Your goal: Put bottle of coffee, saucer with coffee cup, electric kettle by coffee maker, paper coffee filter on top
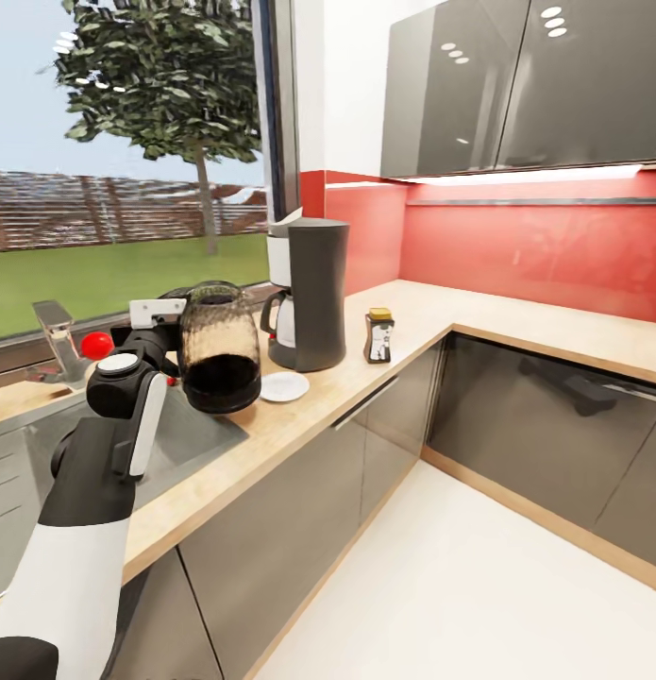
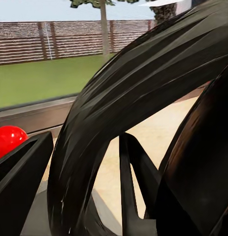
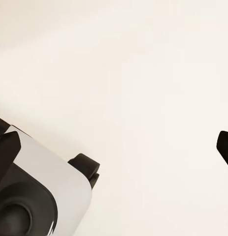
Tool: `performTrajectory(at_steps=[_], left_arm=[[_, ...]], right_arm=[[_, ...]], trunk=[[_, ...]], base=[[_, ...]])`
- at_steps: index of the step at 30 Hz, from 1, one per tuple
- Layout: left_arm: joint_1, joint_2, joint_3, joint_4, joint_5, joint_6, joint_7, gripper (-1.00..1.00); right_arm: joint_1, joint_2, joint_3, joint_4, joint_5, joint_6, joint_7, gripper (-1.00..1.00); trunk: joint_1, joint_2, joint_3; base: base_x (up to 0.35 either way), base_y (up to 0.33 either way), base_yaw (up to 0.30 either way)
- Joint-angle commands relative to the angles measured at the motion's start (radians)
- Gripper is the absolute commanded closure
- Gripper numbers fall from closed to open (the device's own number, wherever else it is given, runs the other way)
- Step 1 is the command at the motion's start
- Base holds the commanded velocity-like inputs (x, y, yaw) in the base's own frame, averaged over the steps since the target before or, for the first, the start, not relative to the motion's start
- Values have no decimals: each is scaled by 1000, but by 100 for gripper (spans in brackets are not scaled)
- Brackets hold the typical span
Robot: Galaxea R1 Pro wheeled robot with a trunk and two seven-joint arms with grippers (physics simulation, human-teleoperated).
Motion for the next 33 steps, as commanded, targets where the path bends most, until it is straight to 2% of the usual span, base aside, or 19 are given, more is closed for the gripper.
performTrajectory(at_steps=[1, 11, 16, 27, 33], left_arm=[[-1, 1, -2, -1, -5, 6, 6, 100], [-1, 1, -2, -1, -5, 6, 6, 100], [-1, 1, -2, -1, -5, 6, 6, 100], [-1, 1, -2, -1, -5, 6, 6, 100], [-1, 1, -2, -1, -5, 6, 6, 100]], right_arm=[[-1, -1, 6, 1, -10, -2, 3, -100], [-1, -1, 5, 1, -12, -2, 3, -100], [-1, -1, 5, 1, -12, -2, 3, -100], [-1, -1, 6, 1, -11, -2, 3, -100], [-1, -1, 6, 1, -12, -2, 3, -100]], trunk=[[0, -1, -1], [0, -1, -1], [0, -1, -1], [0, -1, -1], [0, -1, -1]], base=[[0, 0, 54], [0, 0, 100], [33, -139, 34], [6, -21, 221], [8, -184, 64]])
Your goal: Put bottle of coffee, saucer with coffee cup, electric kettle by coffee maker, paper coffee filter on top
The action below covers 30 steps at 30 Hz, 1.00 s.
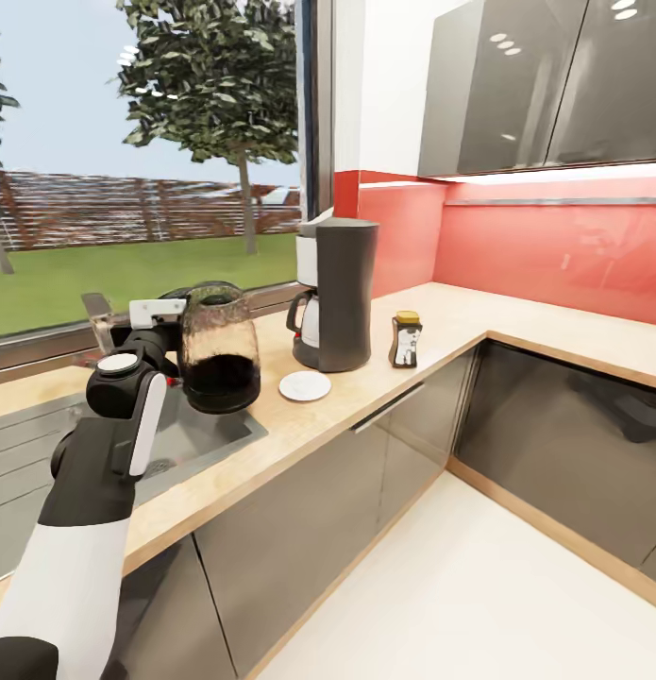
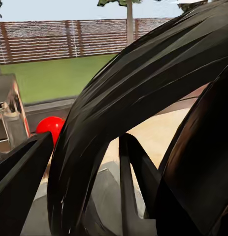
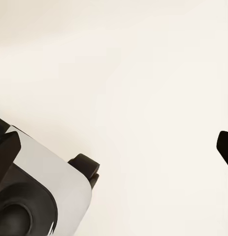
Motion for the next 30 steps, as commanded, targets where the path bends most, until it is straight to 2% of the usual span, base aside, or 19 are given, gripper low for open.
performTrajectory(at_steps=[1, 9, 21, 25, 30], left_arm=[[-1, 1, -3, -1, -5, 6, 6, 100], [-1, 1, -3, -1, -5, 7, 6, 100], [-1, 1, -3, -1, -5, 8, 6, 100], [-1, 1, -3, -1, -5, 8, 6, 100], [-1, 1, -3, -1, -5, 8, 6, 100]], right_arm=[[-1, -1, 6, 1, -10, -2, 3, -100], [-1, -1, 6, 1, -10, -2, 3, -100], [-1, -1, 5, 2, -9, -2, 1, -100], [-1, -1, 8, 0, -9, 1, 4, -100], [-1, -1, 8, -1, -8, 1, 3, -100]], trunk=[[0, -1, -1], [0, -1, -1], [0, -1, -1], [0, -1, -1], [0, -1, -1]], base=[[34, -264, 89], [38, -99, 204], [193, -192, 25], [14, -31, 0], [-20, -20, 251]])
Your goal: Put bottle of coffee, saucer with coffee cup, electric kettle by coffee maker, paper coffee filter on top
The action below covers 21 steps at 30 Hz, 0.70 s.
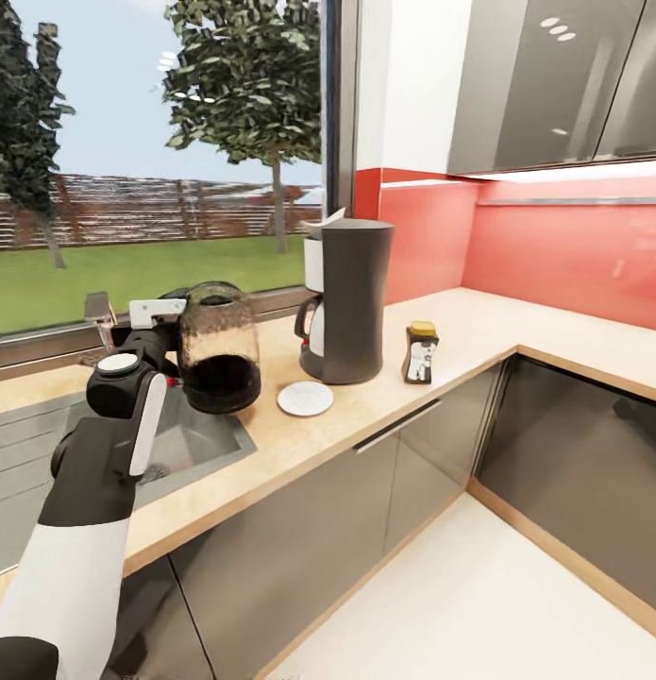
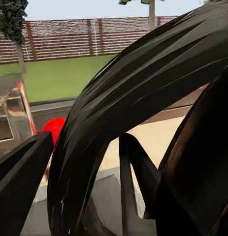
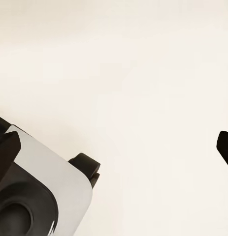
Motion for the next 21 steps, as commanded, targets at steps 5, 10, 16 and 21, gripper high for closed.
performTrajectory(at_steps=[5, 10, 16, 21], left_arm=[[-1, 1, -3, -1, -6, 6, 6, 100], [-1, 1, -3, -1, -6, 6, 6, 100], [-1, 1, -3, -1, -6, 6, 6, 100], [-1, 1, -3, -1, -6, 6, 6, 100]], right_arm=[[-1, -1, 6, 1, -10, -2, 2, -100], [-1, -1, 6, 1, -10, -2, 2, -100], [-1, -1, 6, 1, -10, -2, 3, -100], [-1, -1, 6, 1, -11, -2, 4, -100]], trunk=[[0, -1, -1], [0, -1, -1], [0, -1, -1], [0, -1, -1]], base=[[-2, -2, 268], [0, 0, 270], [0, -82, 255], [0, -256, 77]])
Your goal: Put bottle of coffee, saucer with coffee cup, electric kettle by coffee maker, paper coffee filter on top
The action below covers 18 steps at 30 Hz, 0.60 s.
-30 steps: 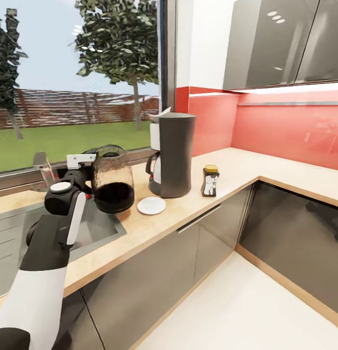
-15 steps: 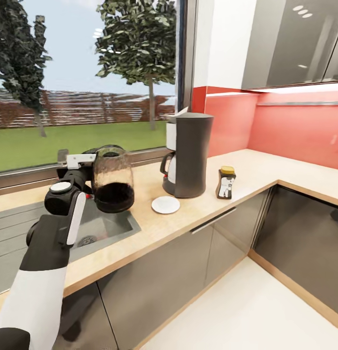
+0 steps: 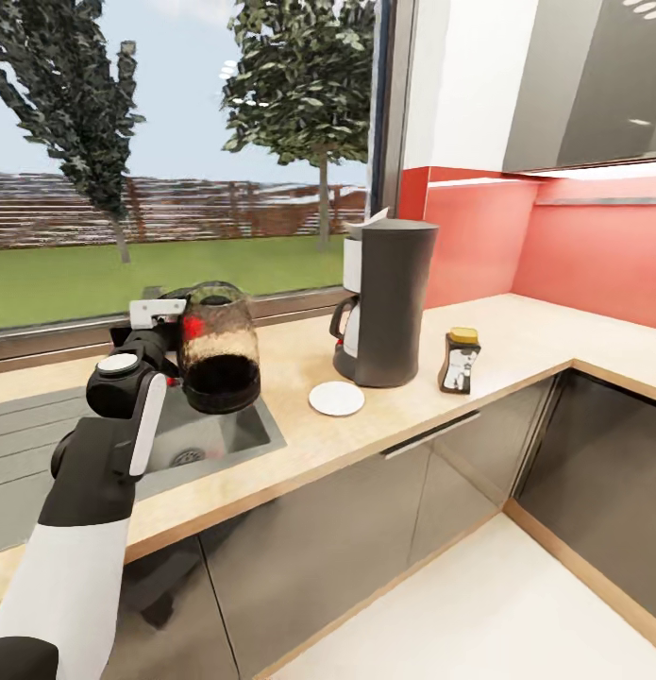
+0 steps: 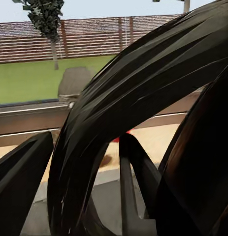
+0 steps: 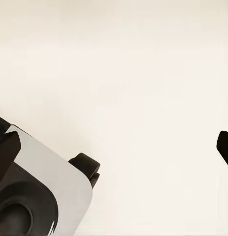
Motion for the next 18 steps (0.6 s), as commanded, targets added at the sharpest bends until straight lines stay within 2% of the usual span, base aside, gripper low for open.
performTrajectory(at_steps=[1, 6, 9, 18], left_arm=[[-1, 1, -3, -2, -5, 6, 6, 100], [-1, 1, -3, -1, -5, 6, 6, 100], [-1, 0, -3, -1, -5, 6, 6, 100], [-1, -1, -3, -1, -5, 6, 6, 100]], right_arm=[[-1, -1, 6, 1, -11, -2, 3, -100], [-1, -1, 6, 1, -10, -2, 2, -100], [-1, -1, 6, 2, -10, -2, 2, -100], [-1, -1, 6, 2, -10, -2, 1, -100]], trunk=[[0, -1, -1], [0, -1, -1], [0, -1, -1], [0, -1, -1]], base=[[0, -114, 169], [0, -54, 224], [0, -191, 210], [0, -291, 17]])
